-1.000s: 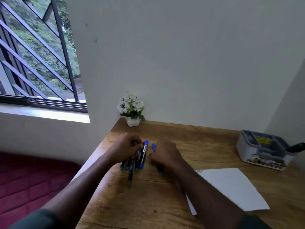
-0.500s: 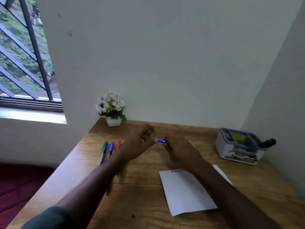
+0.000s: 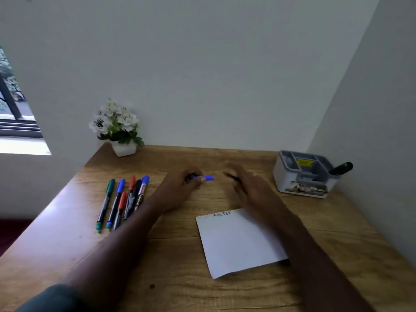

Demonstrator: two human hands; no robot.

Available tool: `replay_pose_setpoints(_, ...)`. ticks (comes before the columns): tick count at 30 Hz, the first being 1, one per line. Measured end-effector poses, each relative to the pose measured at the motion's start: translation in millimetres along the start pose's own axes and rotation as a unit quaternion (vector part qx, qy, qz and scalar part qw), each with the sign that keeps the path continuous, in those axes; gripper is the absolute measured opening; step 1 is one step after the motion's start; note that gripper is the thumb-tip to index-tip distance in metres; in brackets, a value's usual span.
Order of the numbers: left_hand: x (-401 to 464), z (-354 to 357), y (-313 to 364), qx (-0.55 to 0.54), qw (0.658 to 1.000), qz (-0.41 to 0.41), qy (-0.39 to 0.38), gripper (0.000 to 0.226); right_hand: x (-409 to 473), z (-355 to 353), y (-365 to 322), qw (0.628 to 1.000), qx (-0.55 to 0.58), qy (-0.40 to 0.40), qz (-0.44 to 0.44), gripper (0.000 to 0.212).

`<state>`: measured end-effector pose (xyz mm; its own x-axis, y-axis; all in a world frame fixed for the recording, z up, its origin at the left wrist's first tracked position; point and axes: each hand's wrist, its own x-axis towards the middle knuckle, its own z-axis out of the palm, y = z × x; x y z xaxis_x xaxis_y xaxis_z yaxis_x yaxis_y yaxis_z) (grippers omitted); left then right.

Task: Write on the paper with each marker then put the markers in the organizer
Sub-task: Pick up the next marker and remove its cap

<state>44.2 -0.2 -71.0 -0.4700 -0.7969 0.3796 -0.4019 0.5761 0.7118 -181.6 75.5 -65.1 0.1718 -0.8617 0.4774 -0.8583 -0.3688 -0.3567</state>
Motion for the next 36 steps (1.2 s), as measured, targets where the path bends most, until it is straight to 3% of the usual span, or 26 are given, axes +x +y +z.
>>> replay_pose_setpoints(3,-3,9,4,0.016,1.000,0.003,-0.026,0.008,5,-8,1,0.988,0.104,0.111,-0.011,0.060)
replay_pose_setpoints(5,-3,22,10,0.042,0.997,0.016,-0.067,0.014,8,-9,-7,0.968,0.193,0.157,-0.007,0.048)
replay_pose_setpoints(7,-3,31,12,0.086,0.992,0.026,-0.085,0.025,6,-10,-16,0.936,0.317,0.151,0.019,0.036)
replay_pose_setpoints(9,-2,34,11,0.124,0.988,0.030,-0.088,0.024,1,-15,-21,0.878,0.463,0.094,0.068,0.040)
replay_pose_setpoints(11,-2,34,10,0.147,0.984,0.042,-0.087,0.020,-7,-19,-22,0.839,0.534,0.047,0.097,0.039)
replay_pose_setpoints(15,-3,35,9,0.170,0.978,0.051,-0.108,0.019,-20,-22,-17,0.908,0.400,0.058,0.113,0.006)
replay_pose_setpoints(19,-5,33,8,0.138,0.982,0.042,-0.123,0.052,-32,-18,-19,0.932,0.313,0.046,0.180,0.039)
replay_pose_setpoints(25,-7,29,6,0.114,0.978,0.009,-0.172,0.066,-39,-6,-7,0.955,0.256,0.034,0.143,0.005)
replay_pose_setpoints(29,-5,29,7,0.110,0.975,-0.008,-0.192,0.067,-35,-3,-5,0.950,0.242,0.039,0.194,0.013)
replay_pose_setpoints(36,-3,30,6,0.110,0.974,-0.022,-0.198,0.069,-34,5,-10,0.954,0.239,0.040,0.175,0.038)
